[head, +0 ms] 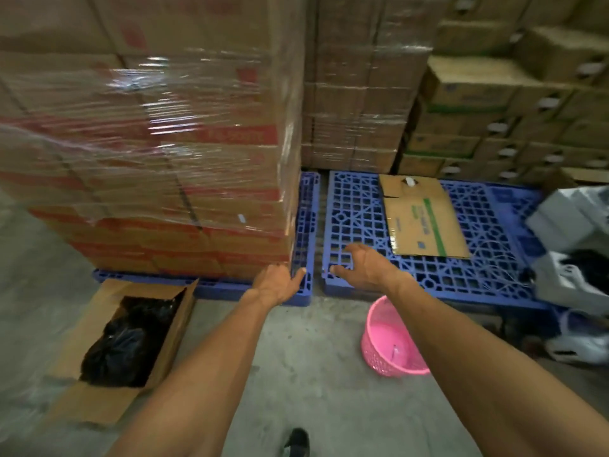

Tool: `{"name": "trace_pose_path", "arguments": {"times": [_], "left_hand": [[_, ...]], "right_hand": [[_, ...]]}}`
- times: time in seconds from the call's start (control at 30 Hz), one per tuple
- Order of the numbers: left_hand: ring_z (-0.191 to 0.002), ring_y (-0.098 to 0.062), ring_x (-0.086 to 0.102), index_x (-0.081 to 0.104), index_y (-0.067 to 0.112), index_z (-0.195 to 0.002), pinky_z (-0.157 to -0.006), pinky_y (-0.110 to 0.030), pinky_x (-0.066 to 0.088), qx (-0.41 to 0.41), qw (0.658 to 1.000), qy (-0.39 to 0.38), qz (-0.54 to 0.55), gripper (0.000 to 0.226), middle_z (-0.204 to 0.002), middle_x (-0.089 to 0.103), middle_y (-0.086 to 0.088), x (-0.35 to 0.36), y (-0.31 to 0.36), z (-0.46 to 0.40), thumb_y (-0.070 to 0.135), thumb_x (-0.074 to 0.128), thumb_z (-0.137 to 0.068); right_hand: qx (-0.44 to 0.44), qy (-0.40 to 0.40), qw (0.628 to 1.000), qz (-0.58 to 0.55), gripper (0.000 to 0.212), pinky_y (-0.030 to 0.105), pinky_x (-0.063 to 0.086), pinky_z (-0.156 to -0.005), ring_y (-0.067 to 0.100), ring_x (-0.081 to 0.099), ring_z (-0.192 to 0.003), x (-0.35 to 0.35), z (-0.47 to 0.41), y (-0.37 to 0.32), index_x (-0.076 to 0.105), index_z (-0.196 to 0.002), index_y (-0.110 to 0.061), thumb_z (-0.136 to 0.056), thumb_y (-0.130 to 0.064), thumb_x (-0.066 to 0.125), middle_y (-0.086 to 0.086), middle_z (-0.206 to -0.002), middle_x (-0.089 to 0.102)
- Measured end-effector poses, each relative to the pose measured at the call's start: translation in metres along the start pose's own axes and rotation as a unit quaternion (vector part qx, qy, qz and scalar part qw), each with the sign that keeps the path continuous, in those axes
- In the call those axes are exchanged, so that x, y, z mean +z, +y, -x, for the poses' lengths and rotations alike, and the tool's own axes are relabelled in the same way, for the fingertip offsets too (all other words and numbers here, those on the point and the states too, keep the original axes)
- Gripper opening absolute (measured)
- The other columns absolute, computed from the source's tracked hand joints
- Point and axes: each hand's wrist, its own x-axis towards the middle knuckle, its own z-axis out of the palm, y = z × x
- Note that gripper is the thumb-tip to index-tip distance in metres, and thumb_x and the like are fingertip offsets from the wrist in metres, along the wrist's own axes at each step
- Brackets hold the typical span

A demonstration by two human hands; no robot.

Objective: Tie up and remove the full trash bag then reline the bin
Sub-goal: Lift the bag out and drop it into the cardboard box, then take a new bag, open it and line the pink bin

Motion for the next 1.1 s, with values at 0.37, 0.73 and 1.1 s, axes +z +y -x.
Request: {"name": "trace_pose_path", "arguments": {"times": [0.37,0.73,1.1], "left_hand": [[-0.087,-0.032,0.060,0.061,0.000,-0.112,-0.076,-0.041,0.050,0.081,0.995,-0.039,-0.049,0.069,-0.097,0.060,-0.016,0.009,0.154,-0.035,0.060,0.030,-0.101],[-0.108,-0.036,0.060,0.050,-0.001,-0.135,-0.085,-0.041,0.051,0.026,0.998,-0.027,-0.041,0.071,-0.129,0.059,-0.021,0.082,0.316,-0.045,0.058,0.032,-0.101],[-0.108,-0.038,0.061,0.062,-0.001,-0.115,-0.088,-0.042,0.048,0.040,0.996,-0.037,-0.067,0.065,-0.120,0.065,-0.023,0.165,0.423,-0.062,0.055,0.033,-0.102]], "right_hand": [[0.076,0.040,0.993,-0.079,0.080,0.044,0.037,-0.113,0.032,0.039,-0.141,-0.032,0.032,0.159,0.034,-0.152,-0.004,-0.096,-0.057,0.054,0.016,-0.156,0.034],[0.030,0.006,0.999,-0.044,0.078,0.044,0.036,-0.114,0.032,0.036,-0.143,-0.046,0.041,0.345,0.033,-0.153,-0.006,-0.097,-0.057,0.051,0.016,-0.158,0.034],[0.084,-0.052,0.994,-0.048,0.074,0.044,0.041,-0.110,0.035,0.043,-0.137,-0.003,0.051,0.481,0.040,-0.149,-0.004,-0.097,-0.054,0.054,0.017,-0.154,0.037]]}}
